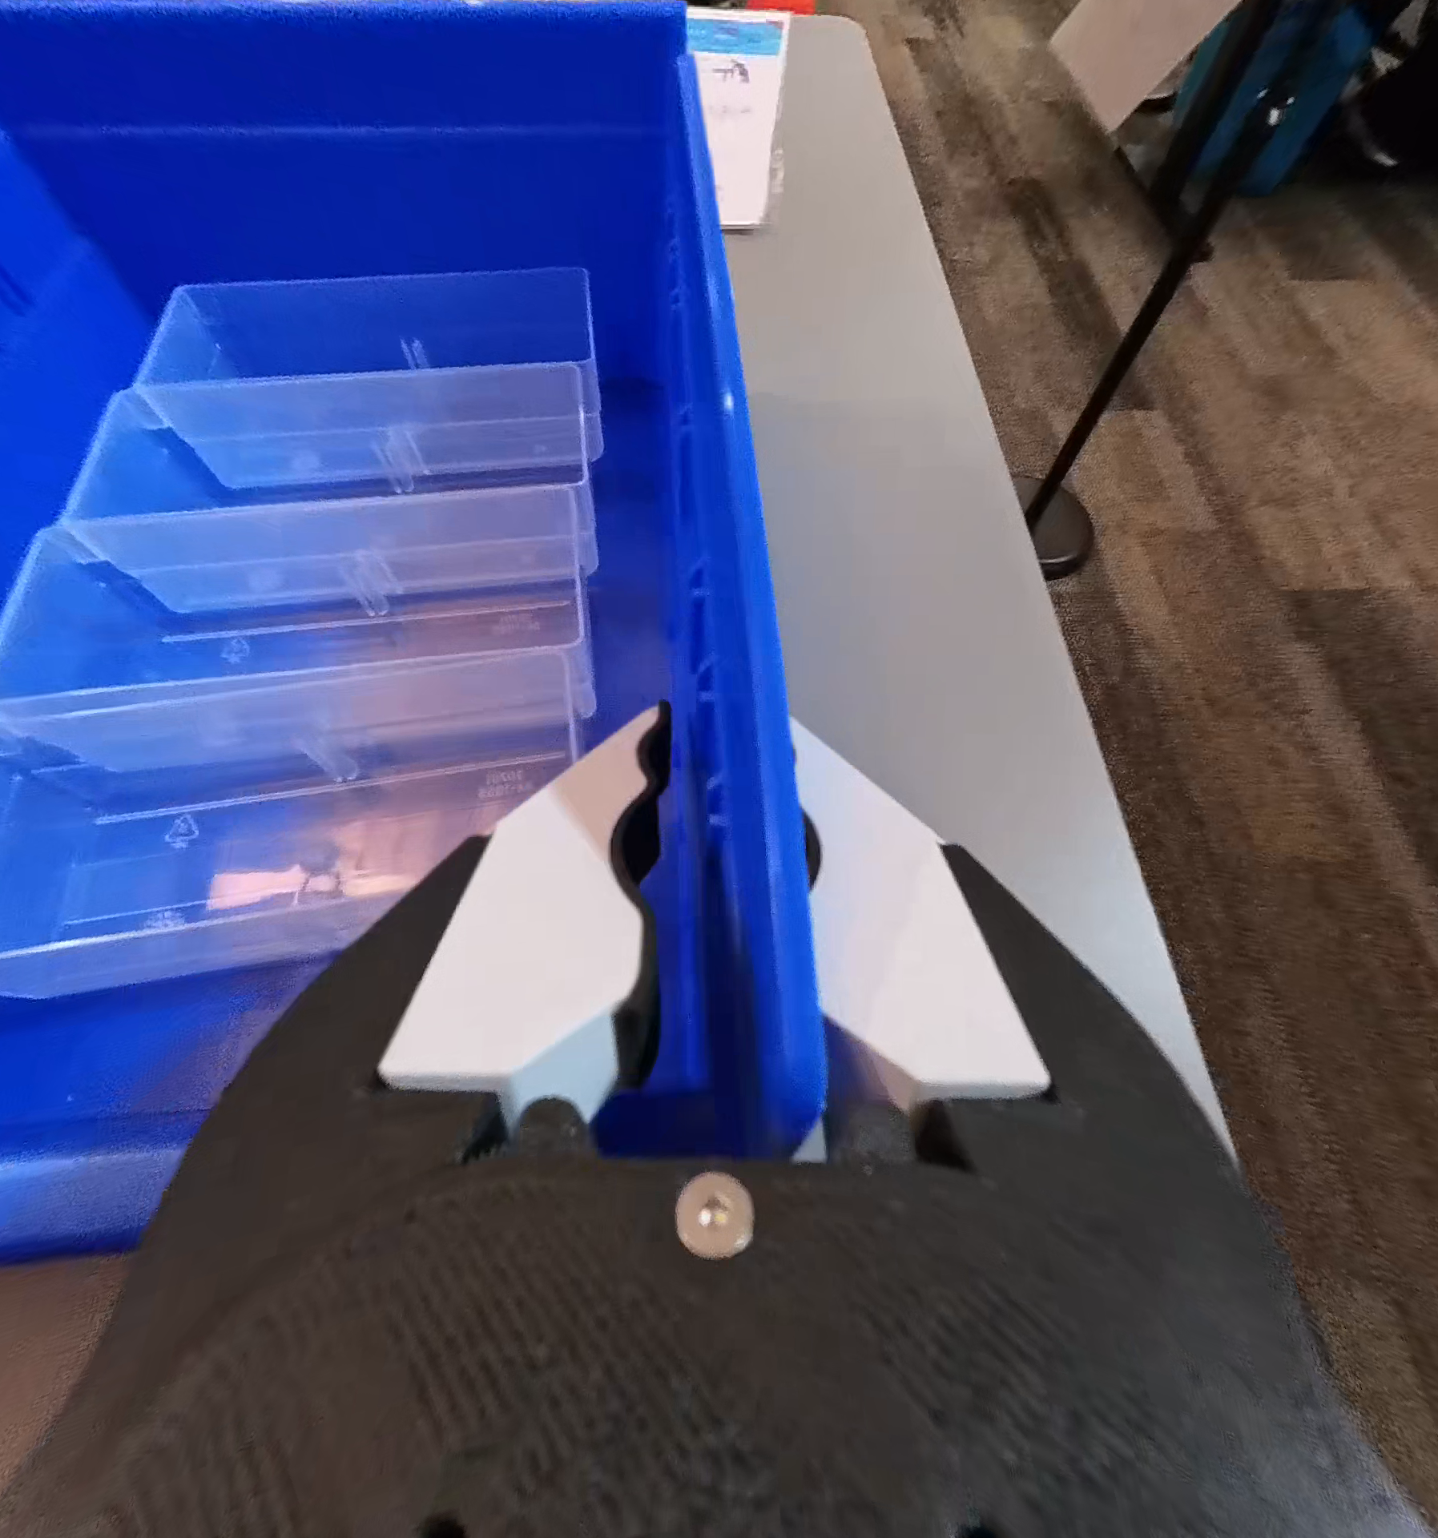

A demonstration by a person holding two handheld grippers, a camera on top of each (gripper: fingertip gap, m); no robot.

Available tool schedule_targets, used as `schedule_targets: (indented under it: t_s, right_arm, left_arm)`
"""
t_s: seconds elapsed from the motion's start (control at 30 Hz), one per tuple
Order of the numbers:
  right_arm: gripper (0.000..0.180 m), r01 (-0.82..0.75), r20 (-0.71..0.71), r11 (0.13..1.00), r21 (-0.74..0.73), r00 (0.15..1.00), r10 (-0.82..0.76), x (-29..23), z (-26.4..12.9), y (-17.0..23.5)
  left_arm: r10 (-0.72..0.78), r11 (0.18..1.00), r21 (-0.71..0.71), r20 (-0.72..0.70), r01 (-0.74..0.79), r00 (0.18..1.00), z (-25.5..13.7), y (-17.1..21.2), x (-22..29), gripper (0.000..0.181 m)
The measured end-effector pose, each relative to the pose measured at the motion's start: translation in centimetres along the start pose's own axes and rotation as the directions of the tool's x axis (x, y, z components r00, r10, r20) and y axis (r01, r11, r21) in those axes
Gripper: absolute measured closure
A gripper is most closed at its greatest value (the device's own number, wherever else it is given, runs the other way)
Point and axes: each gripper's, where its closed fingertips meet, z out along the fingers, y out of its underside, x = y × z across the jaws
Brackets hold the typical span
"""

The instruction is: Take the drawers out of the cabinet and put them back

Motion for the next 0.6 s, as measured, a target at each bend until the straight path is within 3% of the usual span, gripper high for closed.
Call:
schedule_targets:
  t_s: [0.13,0.23,0.5,0.6]
  right_arm:
    - [0.176,-0.144,0.094,0.989,0.015,0.985,0.142,-0.4,-0.1,-0.1]
    - [0.174,-0.281,0.178,0.96,0.017,0.945,0.274,-0.7,-0.2,-0.2]
    - [0.172,-0.228,0.159,0.973,-0.031,0.96,0.23,-1.0,0.3,0.6]
    - [0.172,-0.125,0.117,0.992,-0.027,0.985,0.127,-0.9,0.4,0.7]
  left_arm:
    - [-0.001,1.0,-0.003,-0.001,0.001,1.0,0.0,0.1,0.0,0.137]
    - [-0.002,1.0,-0.002,0.0,0.002,1.0,0.0,0.1,0.0,0.137]
    - [-0.009,1.0,0.001,0.002,0.009,1.0,0.0,0.0,-0.1,0.137]
    - [-0.009,1.0,0.0,0.0,0.009,1.0,0.0,0.1,-0.1,0.137]
